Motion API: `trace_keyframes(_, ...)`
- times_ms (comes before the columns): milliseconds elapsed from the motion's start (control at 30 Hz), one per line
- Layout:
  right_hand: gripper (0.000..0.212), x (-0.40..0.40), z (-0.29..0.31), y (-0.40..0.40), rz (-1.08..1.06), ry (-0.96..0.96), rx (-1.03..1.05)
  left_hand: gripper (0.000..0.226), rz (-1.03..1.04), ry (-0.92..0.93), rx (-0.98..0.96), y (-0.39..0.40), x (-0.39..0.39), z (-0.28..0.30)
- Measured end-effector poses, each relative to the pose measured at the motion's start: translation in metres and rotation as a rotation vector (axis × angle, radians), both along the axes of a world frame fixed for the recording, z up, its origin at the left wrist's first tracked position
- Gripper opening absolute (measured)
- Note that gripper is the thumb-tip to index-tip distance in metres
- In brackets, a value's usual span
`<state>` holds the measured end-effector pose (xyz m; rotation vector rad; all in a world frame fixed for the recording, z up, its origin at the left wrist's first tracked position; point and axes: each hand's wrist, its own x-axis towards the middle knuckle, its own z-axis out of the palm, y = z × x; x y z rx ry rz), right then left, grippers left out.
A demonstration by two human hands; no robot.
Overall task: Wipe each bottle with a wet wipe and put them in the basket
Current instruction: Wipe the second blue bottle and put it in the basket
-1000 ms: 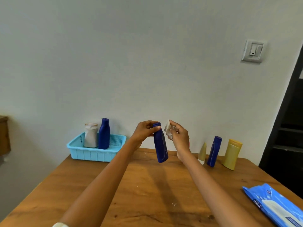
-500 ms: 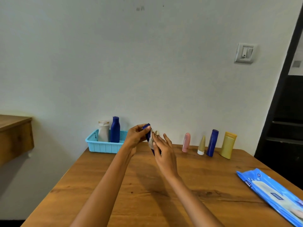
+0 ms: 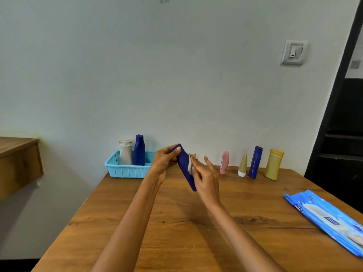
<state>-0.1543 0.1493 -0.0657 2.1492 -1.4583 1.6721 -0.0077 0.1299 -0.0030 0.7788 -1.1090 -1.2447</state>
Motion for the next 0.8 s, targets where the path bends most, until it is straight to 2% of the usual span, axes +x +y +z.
trace_keyframes(100,0.037,0.003,0.021,-0.007,0.071,0.027,-0.083,0.025,-0.025,-0.019,-0.025,0.001,-0.005,0.002)
trace_keyframes(200,0.042,0.016,0.034,-0.003,0.118,0.053,-0.136,0.025,-0.029,0.038,-0.039,-0.001,-0.004,0.008)
trace_keyframes(367,0.050,0.007,0.009,0.007,0.131,0.171,-0.165,0.021,0.075,0.107,0.019,-0.002,0.007,0.009)
trace_keyframes(467,0.048,-0.007,-0.003,0.011,0.158,0.148,-0.092,0.032,0.121,0.147,0.035,-0.003,0.015,0.009)
trace_keyframes(600,0.042,-0.010,0.012,0.004,0.139,0.106,-0.006,0.036,0.103,0.057,0.017,0.001,0.010,0.007)
trace_keyframes(700,0.038,0.005,0.033,0.003,0.144,0.100,-0.079,0.036,0.081,-0.002,-0.015,0.003,0.003,0.009)
trace_keyframes(800,0.042,0.022,0.037,0.007,0.135,0.127,-0.135,0.025,0.110,0.050,-0.020,0.005,0.004,0.016)
